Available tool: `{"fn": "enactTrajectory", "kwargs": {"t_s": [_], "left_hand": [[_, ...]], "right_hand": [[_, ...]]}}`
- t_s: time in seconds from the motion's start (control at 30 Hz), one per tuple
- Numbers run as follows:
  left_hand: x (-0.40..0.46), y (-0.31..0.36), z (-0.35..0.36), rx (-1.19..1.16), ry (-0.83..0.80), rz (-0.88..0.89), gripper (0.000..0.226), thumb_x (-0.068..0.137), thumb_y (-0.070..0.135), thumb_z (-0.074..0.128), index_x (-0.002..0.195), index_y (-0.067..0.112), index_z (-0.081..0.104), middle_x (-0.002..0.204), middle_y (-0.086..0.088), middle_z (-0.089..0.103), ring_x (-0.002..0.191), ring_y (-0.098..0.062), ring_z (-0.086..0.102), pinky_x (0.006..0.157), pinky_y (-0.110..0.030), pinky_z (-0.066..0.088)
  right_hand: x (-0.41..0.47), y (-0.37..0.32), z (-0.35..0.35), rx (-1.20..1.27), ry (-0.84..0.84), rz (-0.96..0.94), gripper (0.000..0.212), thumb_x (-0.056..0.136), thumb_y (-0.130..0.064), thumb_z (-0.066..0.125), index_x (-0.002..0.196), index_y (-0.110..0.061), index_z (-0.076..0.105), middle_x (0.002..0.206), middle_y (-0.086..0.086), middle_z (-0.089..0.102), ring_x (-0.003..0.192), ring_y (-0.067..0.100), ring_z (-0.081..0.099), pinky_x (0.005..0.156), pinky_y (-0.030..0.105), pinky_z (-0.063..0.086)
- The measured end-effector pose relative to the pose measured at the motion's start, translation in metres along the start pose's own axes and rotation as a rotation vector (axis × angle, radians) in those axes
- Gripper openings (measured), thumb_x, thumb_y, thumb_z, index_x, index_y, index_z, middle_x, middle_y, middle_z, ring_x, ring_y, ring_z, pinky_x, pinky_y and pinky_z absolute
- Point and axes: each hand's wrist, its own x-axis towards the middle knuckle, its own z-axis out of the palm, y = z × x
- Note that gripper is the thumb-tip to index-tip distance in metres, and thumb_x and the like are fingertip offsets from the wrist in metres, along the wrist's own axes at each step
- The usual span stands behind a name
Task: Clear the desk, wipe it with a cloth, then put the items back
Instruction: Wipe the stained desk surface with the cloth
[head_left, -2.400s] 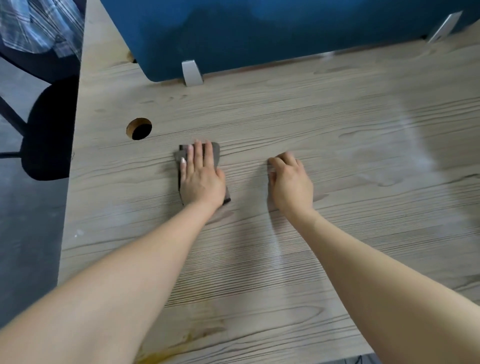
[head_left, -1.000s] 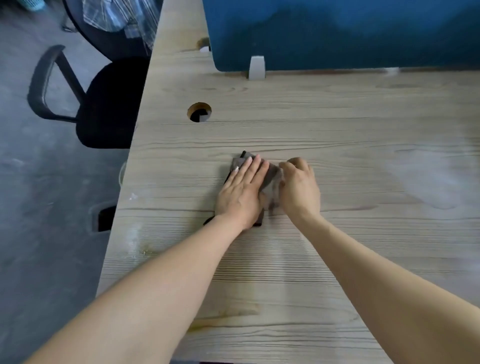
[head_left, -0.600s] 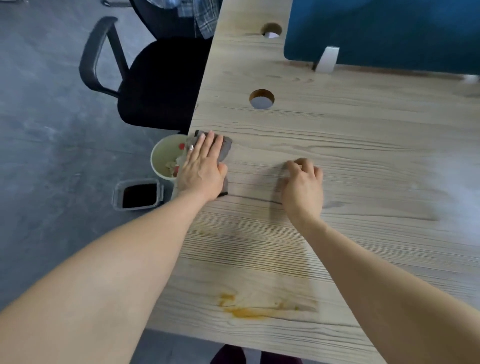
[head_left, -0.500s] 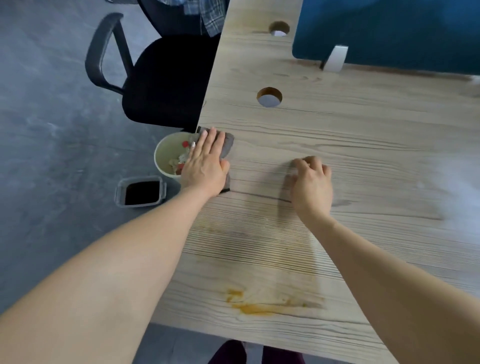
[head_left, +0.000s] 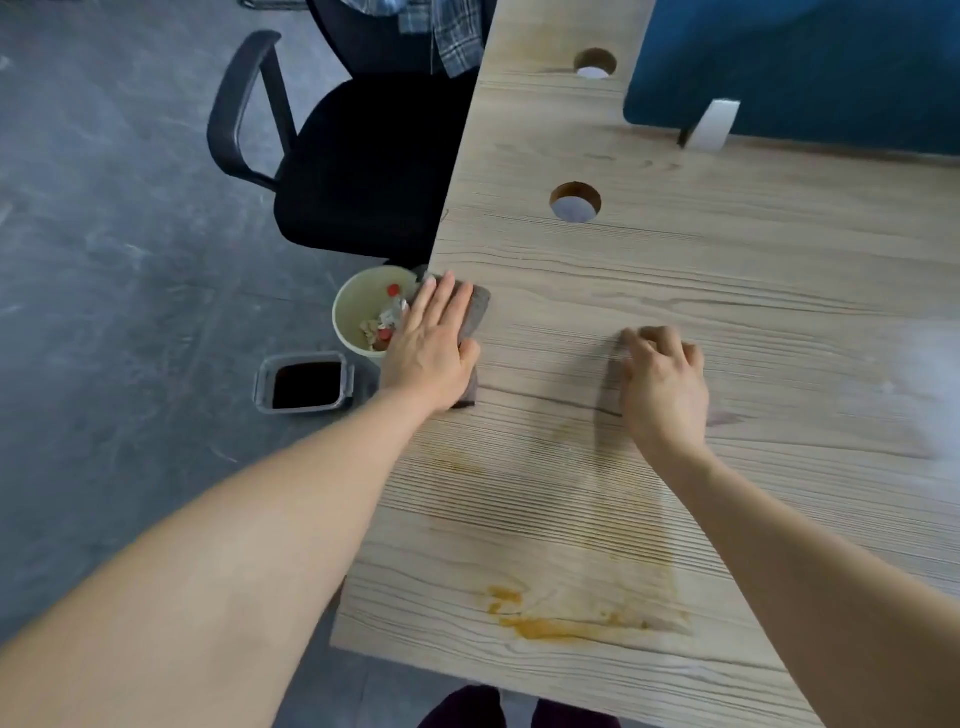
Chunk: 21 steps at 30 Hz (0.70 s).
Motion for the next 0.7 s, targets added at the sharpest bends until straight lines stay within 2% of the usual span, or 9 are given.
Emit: {"fn": "enactTrajectory", "kwargs": {"t_s": [0.1,0.23,0.33,0.47,0.57,0.7], "left_hand": [[0.017,0.0,-0.001,0.016,0.039,-0.014,0.061,0.097,0.028,0.032,0.151,0.016,0.006,0.159,-0.001,-0.003,0.145,-0.016,-0.009,0.116,-0.031,-0.009],[-0.03,0.006,0.006,-0.004,0.045,-0.05,0.063,0.098,0.026,0.033,0.151,0.017,0.001,0.158,0.0,-0.008,0.145,-0.017,-0.012,0.119,-0.037,-0.005],[-0.051,0.005,0.009,-0.012,-0.009,-0.027,0.065,0.097,0.027,0.034,0.151,0.019,-0.001,0.158,0.001,-0.012,0.144,-0.015,-0.015,0.119,-0.036,-0.006],[-0.018,-0.005,0.007,0.018,-0.008,-0.02,0.064,0.098,0.032,0.032,0.151,0.018,0.001,0.159,0.0,-0.008,0.145,-0.016,-0.012,0.119,-0.037,-0.003],[0.009,-0.006,0.003,0.029,0.003,-0.094,0.061,0.099,0.033,0.029,0.151,0.017,0.002,0.159,-0.002,-0.005,0.145,-0.018,-0.01,0.119,-0.036,-0.003],[-0.013,0.017,0.008,0.06,0.037,-0.152,0.062,0.098,0.03,0.028,0.151,0.016,0.0,0.159,-0.003,-0.007,0.145,-0.018,-0.01,0.117,-0.035,-0.009]], "right_hand": [[0.0,0.001,-0.002,-0.011,-0.002,0.001,0.031,0.094,-0.013,0.05,0.125,-0.014,0.056,0.128,0.005,0.05,0.114,0.033,0.039,0.066,0.029,0.03],[0.0,0.002,-0.002,0.005,-0.002,-0.024,0.032,0.094,-0.011,0.051,0.124,-0.012,0.057,0.126,0.007,0.051,0.111,0.035,0.041,0.071,0.03,0.032],[0.001,0.002,-0.003,0.014,-0.013,-0.025,0.032,0.092,-0.009,0.052,0.124,-0.009,0.058,0.125,0.009,0.052,0.108,0.037,0.042,0.077,0.033,0.037],[0.001,0.003,-0.004,0.018,-0.01,-0.043,0.031,0.092,-0.011,0.051,0.122,-0.01,0.059,0.125,0.008,0.052,0.108,0.036,0.042,0.074,0.032,0.034],[0.001,0.005,-0.006,0.04,-0.016,-0.035,0.029,0.094,-0.014,0.049,0.121,-0.013,0.06,0.126,0.004,0.052,0.11,0.034,0.041,0.069,0.028,0.029],[0.003,0.013,-0.013,0.144,-0.044,-0.036,0.032,0.091,-0.009,0.049,0.12,-0.013,0.061,0.126,0.002,0.054,0.111,0.033,0.042,0.072,0.03,0.035]]}}
